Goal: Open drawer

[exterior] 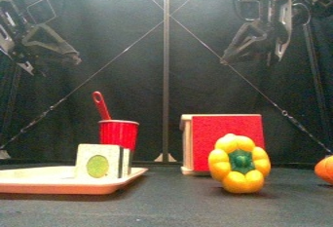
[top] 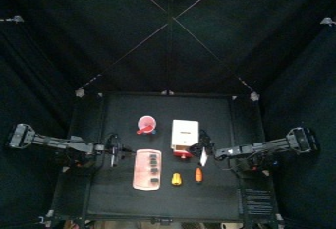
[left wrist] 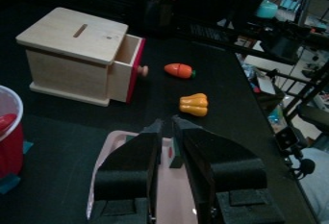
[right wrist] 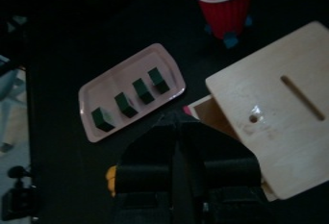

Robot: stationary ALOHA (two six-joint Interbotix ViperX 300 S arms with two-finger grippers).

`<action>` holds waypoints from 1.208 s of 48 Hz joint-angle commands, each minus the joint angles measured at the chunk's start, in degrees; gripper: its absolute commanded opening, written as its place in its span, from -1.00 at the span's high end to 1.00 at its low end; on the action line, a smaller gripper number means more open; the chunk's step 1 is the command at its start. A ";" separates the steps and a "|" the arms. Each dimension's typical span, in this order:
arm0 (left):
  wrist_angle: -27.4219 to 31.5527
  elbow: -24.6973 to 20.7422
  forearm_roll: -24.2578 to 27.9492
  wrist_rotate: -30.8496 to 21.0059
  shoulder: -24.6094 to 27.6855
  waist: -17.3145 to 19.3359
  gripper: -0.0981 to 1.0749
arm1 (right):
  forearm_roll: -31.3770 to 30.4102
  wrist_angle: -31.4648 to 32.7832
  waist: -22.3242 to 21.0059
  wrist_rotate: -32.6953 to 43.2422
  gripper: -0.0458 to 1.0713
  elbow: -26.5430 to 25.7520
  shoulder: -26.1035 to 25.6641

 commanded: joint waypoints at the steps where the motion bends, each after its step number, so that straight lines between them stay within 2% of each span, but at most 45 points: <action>1: -1.76 -3.34 0.00 0.18 1.23 0.53 -0.22 | 9.23 0.88 0.44 -0.18 0.08 -2.72 -0.26; 9: -2.46 -8.09 -0.09 0.00 5.62 3.16 -0.22 | 22.06 8.96 0.70 -0.53 0.04 -5.36 -0.97; 12: -2.46 -10.02 -0.35 0.00 7.47 4.22 -0.22 | 25.31 14.68 0.88 -0.97 0.03 -6.77 -1.41; 16: -2.46 -12.22 -1.23 0.00 9.76 5.71 -0.22 | 26.63 21.71 2.11 -1.05 0.03 -8.26 -1.85; 22: -2.46 -15.29 -2.99 0.09 13.18 8.96 -0.22 | 26.63 30.85 5.89 -0.18 0.03 -10.20 -1.23; 26: -2.46 -17.05 -4.04 0.09 15.82 10.55 -0.22 | 26.63 34.37 8.79 1.23 0.02 -11.16 0.79; 31: -2.46 -20.30 -4.57 0.26 20.30 12.22 -0.22 | 25.31 35.51 11.07 4.83 0.02 -12.04 3.96; 36: -2.46 -23.55 -4.57 0.35 25.05 13.27 -0.22 | 20.92 36.47 13.54 9.93 -0.01 -13.01 7.73; 47: -2.46 -28.21 -3.78 0.62 33.93 15.21 -0.22 | 11.69 41.40 18.46 22.41 -0.26 -14.77 15.64; 58: -1.58 -33.84 0.70 0.35 39.73 15.73 -0.22 | 12.13 42.71 20.74 28.74 -0.47 -16.96 23.12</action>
